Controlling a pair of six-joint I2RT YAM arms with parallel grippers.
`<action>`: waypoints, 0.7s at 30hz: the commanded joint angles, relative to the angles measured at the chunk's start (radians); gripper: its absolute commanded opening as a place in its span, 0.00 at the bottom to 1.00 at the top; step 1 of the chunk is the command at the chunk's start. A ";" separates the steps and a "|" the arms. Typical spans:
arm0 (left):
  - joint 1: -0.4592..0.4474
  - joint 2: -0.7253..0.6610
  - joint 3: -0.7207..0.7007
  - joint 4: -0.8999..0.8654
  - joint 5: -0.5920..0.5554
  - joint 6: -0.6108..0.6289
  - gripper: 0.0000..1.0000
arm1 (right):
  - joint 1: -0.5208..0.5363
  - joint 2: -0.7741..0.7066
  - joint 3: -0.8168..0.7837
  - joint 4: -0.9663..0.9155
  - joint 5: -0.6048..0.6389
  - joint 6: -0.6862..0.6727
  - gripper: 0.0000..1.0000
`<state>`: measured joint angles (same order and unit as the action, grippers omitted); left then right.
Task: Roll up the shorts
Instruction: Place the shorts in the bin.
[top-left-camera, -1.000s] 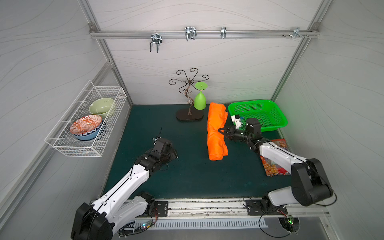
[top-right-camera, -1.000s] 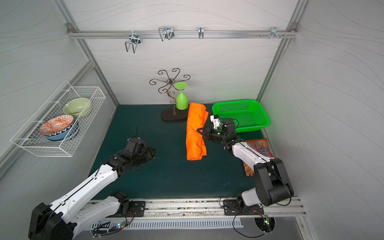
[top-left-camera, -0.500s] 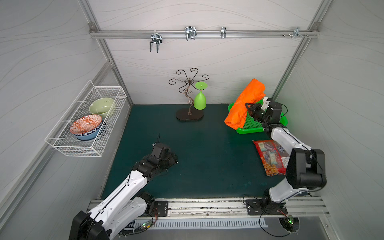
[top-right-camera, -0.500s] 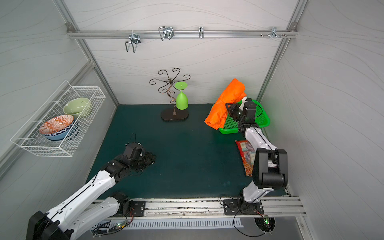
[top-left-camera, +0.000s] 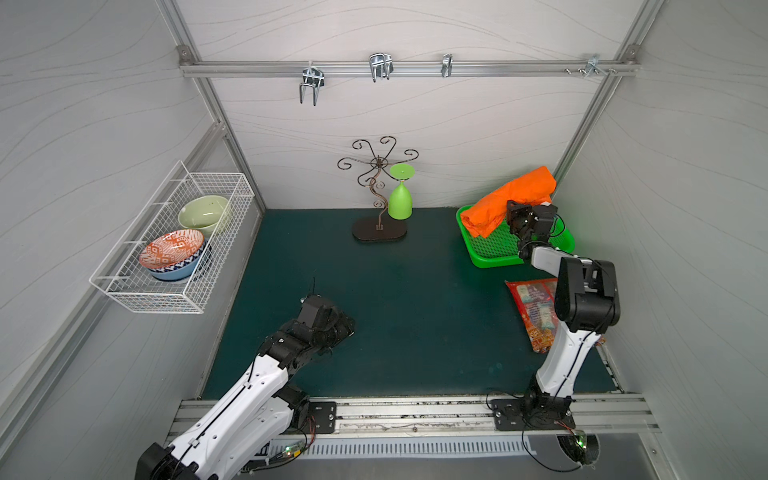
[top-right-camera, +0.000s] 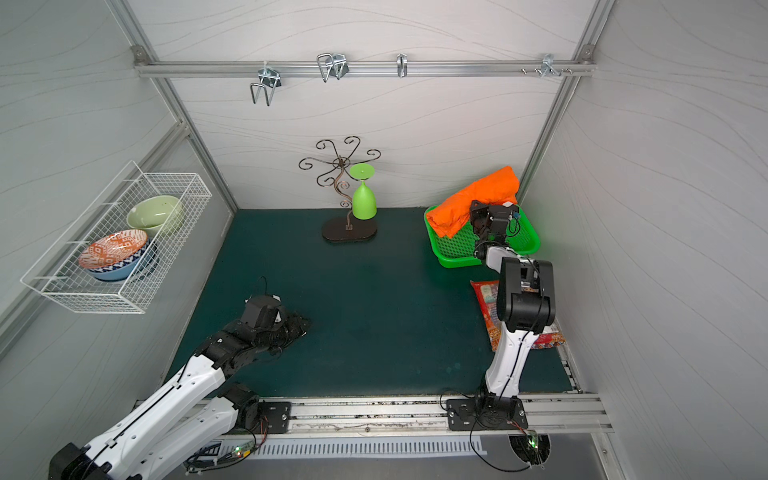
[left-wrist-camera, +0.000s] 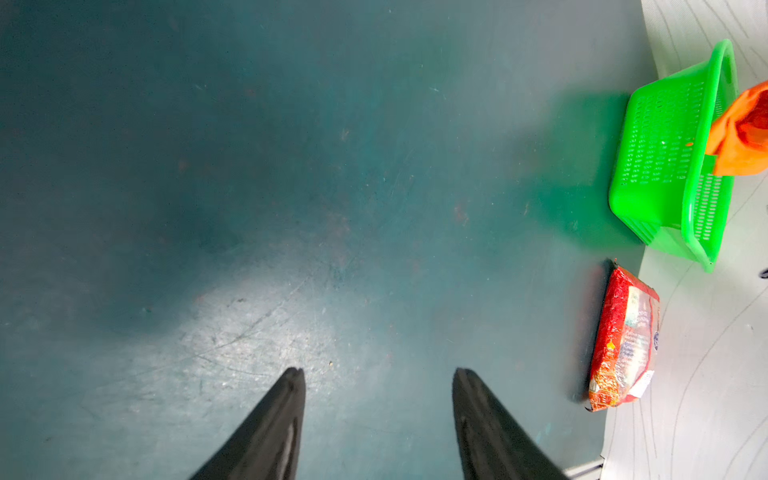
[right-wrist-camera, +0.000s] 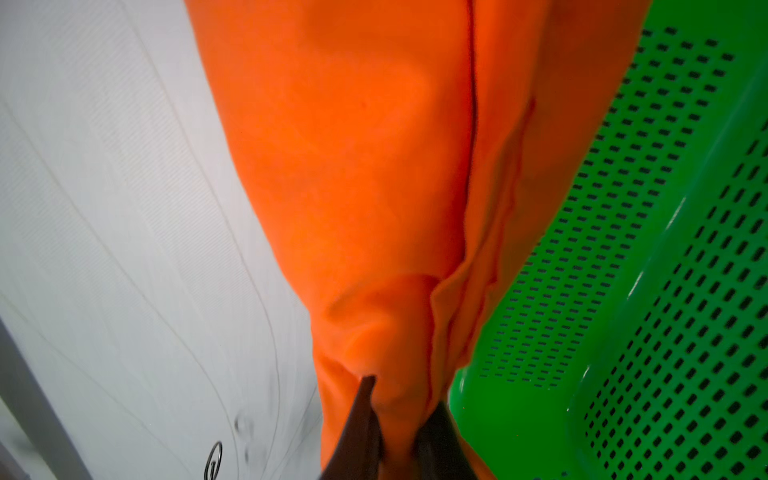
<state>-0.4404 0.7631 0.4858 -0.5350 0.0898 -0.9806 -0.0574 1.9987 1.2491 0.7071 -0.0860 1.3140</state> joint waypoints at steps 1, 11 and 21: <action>-0.001 0.002 0.001 0.009 0.016 -0.006 0.61 | -0.007 0.055 0.021 0.100 0.051 0.076 0.00; -0.001 0.017 -0.019 0.032 0.025 -0.015 0.61 | -0.004 0.172 -0.011 0.080 0.075 0.185 0.00; -0.001 0.021 -0.021 0.030 -0.001 -0.019 0.61 | 0.004 0.146 0.092 -0.276 0.003 0.203 0.55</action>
<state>-0.4404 0.7837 0.4591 -0.5262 0.1081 -0.9997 -0.0631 2.1719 1.3079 0.5507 -0.0483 1.5036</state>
